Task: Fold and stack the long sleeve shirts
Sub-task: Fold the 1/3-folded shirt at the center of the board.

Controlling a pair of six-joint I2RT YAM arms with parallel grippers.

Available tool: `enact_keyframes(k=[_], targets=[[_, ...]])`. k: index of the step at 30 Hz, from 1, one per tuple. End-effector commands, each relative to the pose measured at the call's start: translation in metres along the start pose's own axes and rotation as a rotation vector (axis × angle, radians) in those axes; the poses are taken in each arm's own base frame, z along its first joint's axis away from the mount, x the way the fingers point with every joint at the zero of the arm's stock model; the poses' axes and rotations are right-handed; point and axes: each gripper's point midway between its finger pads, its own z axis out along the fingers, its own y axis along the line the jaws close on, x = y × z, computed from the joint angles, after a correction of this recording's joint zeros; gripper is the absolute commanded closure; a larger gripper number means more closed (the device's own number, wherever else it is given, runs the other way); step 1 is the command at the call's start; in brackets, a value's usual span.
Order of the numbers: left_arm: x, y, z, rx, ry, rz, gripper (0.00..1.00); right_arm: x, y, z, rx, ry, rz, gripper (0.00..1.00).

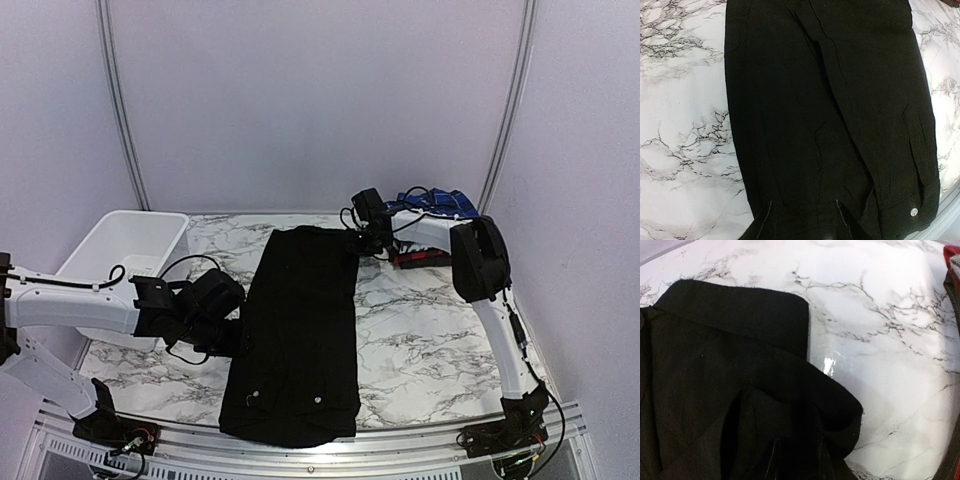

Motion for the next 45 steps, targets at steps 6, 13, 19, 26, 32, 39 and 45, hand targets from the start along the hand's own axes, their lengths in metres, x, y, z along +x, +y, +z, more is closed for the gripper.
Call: enact_keyframes(k=[6,13,19,26,32,39,45], targets=[[-0.005,-0.005,0.005,0.02,0.024,0.023,0.59,-0.021,0.012,0.034,-0.119,-0.009,0.025,0.66],[-0.006,-0.012,0.009,0.044,0.038,0.02,0.59,-0.015,0.015,0.059,-0.332,0.014,0.094,0.58],[-0.006,-0.018,0.015,0.061,0.044,0.024,0.6,-0.045,0.038,0.042,-0.475,-0.087,0.025,0.37],[-0.007,-0.019,0.016,0.07,0.033,0.006,0.6,-0.088,0.055,-0.009,-0.524,-0.19,-0.048,0.24],[-0.007,-0.019,0.015,0.077,0.027,0.002,0.6,-0.093,0.065,-0.066,-0.415,-0.217,-0.09,0.27],[-0.007,-0.019,0.016,0.082,0.022,0.003,0.6,-0.027,0.074,-0.064,-0.332,-0.081,-0.067,0.49],[-0.007,-0.021,0.017,0.087,0.025,0.002,0.6,0.006,0.073,-0.04,-0.311,-0.011,-0.029,0.67]])
